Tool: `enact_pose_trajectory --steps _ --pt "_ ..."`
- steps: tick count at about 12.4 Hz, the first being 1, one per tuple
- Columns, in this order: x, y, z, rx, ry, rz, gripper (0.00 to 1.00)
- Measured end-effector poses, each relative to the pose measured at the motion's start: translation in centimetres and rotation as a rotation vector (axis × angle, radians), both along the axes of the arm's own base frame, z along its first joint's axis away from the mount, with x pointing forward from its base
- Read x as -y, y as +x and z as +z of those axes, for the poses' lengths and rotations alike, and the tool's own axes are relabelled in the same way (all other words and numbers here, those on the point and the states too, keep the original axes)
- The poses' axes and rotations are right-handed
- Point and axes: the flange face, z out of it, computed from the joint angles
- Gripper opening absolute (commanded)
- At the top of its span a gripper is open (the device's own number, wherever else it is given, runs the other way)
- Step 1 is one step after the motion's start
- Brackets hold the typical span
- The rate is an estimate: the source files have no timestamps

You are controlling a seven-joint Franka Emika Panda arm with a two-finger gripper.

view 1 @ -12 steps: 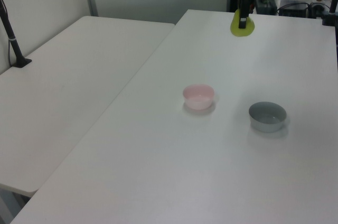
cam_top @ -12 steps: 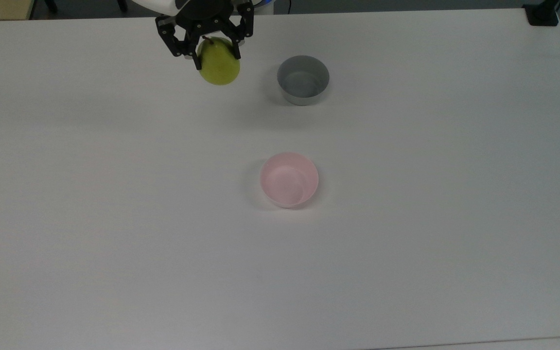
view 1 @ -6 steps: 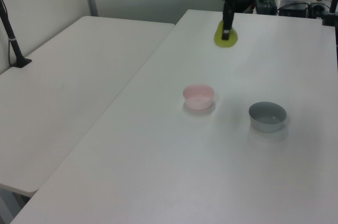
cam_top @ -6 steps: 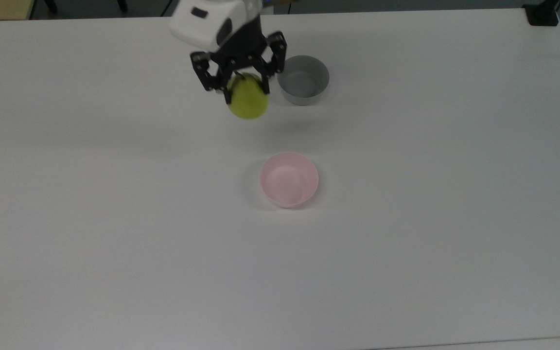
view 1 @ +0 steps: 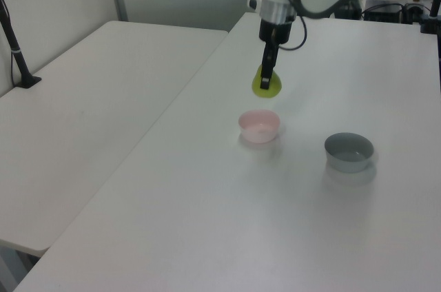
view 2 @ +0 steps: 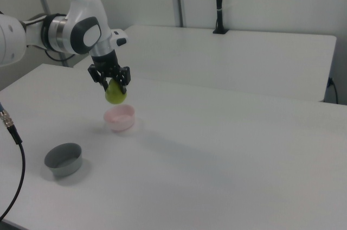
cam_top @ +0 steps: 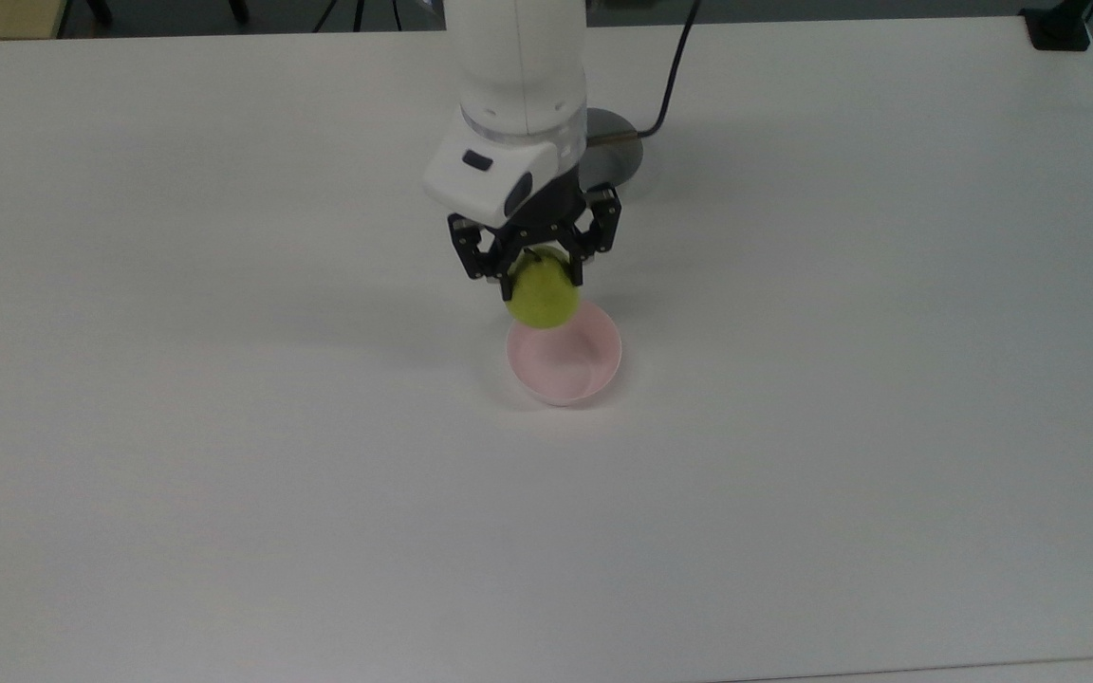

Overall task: Place the pear in the bowl
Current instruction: 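Carry the pear over the pink bowl, then lower the pear into the pink bowl and open the gripper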

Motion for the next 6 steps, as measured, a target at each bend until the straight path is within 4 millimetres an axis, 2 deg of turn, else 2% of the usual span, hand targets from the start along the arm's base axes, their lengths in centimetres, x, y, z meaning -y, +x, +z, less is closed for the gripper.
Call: enact_pose_trajectory --steps 4,6 --pt "-1.1 0.9 -3.7 -0.011 -0.007 0.002 0.02" --pt "-1.3 1.2 -4.8 -0.011 -0.013 0.007 0.02"
